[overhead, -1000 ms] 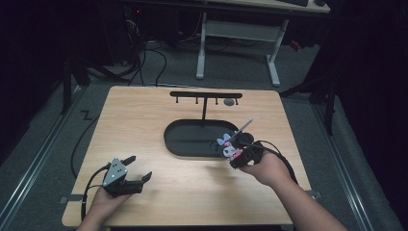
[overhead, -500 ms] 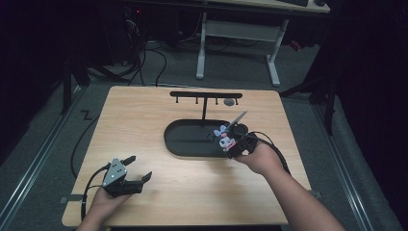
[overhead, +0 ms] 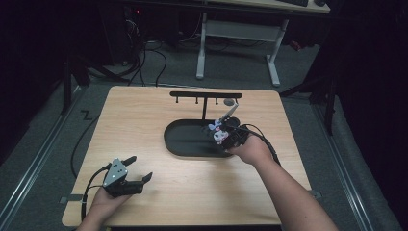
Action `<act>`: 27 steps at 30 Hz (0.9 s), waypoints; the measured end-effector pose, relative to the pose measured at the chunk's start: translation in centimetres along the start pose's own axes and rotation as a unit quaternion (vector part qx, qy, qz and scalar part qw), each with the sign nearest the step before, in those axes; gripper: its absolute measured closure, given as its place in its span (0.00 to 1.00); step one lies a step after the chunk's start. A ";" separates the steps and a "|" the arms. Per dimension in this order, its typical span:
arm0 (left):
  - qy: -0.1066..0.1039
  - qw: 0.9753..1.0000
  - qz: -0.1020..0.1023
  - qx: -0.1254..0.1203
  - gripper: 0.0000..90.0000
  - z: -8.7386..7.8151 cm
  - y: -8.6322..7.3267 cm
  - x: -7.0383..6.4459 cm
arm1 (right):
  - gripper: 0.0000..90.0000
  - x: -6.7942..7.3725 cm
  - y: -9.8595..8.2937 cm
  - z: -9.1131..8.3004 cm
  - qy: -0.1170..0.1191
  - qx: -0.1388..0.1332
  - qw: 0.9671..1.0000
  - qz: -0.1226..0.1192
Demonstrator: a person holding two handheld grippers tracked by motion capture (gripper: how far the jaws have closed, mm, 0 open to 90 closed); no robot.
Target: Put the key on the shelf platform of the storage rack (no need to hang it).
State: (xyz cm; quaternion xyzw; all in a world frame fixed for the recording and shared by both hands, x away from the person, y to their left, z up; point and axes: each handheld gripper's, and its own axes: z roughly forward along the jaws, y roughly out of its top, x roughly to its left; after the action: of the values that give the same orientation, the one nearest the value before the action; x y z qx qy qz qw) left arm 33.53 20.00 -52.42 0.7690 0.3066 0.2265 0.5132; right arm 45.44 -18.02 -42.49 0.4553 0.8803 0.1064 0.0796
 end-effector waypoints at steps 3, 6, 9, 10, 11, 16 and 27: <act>0.000 1.000 0.000 0.000 0.17 0.0 0.0 0.0 | 0.53 0.1 0.7 0.2 -0.002 0.001 1.000 -0.001; -0.001 1.000 0.000 -0.001 0.17 0.0 0.0 0.1 | 0.53 0.2 1.4 0.4 -0.004 0.003 1.000 -0.003; -0.002 1.000 0.001 0.001 0.17 0.0 0.0 0.1 | 0.53 0.2 2.0 0.7 -0.002 0.000 1.000 -0.005; -0.001 1.000 0.001 -0.001 0.17 0.0 0.0 0.1 | 0.53 0.3 2.3 1.0 -0.004 -0.001 1.000 -0.006; -0.001 1.000 0.002 0.001 0.17 -0.1 0.0 0.1 | 0.53 0.3 2.3 1.0 -0.004 -0.001 1.000 -0.006; -0.003 1.000 0.002 0.002 0.17 0.0 0.0 0.2 | 0.53 0.2 3.0 1.2 -0.005 -0.001 1.000 -0.004; -0.005 1.000 0.006 0.005 0.17 0.1 -0.1 0.1 | 0.53 0.6 3.5 2.7 0.000 0.008 1.000 0.003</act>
State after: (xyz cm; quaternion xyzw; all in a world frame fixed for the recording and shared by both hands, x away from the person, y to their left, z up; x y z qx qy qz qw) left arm 33.62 19.99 -52.50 0.7745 0.3008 0.2242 0.5094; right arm 48.44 -15.23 -44.23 0.4585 0.8798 0.0996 0.0760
